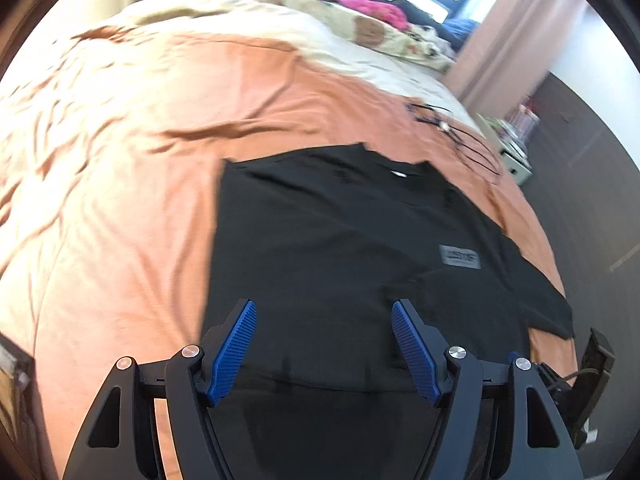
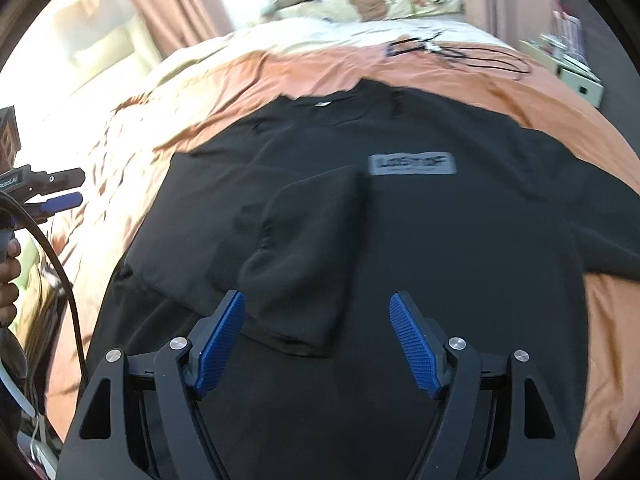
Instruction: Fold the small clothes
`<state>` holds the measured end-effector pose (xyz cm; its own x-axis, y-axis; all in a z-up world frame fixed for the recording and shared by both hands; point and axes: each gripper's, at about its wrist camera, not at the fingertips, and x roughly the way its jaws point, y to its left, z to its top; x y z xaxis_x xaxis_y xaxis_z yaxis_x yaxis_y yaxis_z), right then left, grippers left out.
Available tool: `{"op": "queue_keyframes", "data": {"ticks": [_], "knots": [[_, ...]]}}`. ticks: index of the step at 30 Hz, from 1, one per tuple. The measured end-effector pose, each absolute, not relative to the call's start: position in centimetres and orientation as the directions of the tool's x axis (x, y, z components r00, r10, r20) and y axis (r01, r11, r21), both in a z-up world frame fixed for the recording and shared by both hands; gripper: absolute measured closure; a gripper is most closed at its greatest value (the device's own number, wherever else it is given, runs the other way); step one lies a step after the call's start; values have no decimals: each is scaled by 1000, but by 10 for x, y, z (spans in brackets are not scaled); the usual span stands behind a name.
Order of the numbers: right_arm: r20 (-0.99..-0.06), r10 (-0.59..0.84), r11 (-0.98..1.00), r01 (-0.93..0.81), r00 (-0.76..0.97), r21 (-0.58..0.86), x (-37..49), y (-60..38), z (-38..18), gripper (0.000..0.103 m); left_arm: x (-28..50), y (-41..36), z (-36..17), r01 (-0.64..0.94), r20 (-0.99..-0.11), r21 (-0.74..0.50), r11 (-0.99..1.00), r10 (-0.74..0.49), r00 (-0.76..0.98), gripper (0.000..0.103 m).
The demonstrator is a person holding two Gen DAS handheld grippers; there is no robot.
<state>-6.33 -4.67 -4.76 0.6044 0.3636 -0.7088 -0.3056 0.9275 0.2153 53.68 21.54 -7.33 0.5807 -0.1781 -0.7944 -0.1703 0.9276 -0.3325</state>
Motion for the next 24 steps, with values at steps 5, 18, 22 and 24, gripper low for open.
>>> {"op": "queue_keyframes", "data": {"ticks": [5,18,22,24], "knots": [[-728,353,924,-340,587,174,-40,-11,-54,29,527,251,-96,-235,-799,-336,912,-144,584,31],[-785,268,909,-417,558,15,18,85,-84,29,520,287,-151,-295,-819,-378,878,-168,548,35],[-809,164,914,-395,565,-90,42,103,-105,29,516,293,-154,-301,-818,-384,873,-170,550,35],[-816,144,919,-382,560,-99,53,102,-112,29,514,295,-153,-299,-818,-379,876,-166,551,35]]}}
